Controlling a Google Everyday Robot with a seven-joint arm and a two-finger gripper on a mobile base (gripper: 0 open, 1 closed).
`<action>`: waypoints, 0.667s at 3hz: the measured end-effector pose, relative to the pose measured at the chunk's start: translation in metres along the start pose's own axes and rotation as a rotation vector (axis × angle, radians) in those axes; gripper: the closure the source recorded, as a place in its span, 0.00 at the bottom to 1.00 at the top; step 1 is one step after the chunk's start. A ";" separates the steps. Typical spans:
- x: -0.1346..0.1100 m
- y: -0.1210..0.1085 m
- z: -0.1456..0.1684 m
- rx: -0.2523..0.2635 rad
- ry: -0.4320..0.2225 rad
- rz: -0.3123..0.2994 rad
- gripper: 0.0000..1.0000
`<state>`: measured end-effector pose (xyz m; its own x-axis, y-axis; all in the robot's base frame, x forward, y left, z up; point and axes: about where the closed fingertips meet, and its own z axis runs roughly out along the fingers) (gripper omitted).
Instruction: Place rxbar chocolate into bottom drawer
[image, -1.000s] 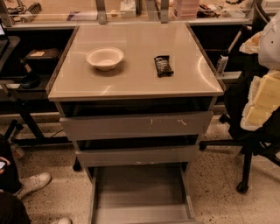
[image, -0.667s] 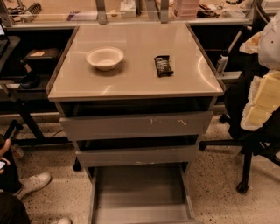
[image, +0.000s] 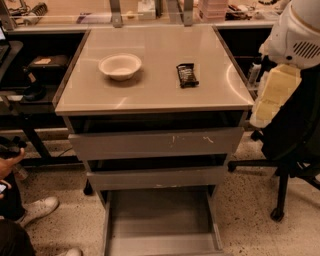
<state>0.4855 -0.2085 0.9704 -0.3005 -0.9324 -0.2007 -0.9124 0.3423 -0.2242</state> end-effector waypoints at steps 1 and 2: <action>-0.021 -0.032 0.016 -0.046 -0.021 0.060 0.00; -0.024 -0.034 0.016 -0.036 -0.029 0.061 0.00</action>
Offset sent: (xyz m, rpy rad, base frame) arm 0.0292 0.0082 -0.0068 0.0358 0.0577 -0.0378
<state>0.5286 -0.1958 0.9675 -0.3483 -0.9060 -0.2404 -0.9022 0.3936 -0.1764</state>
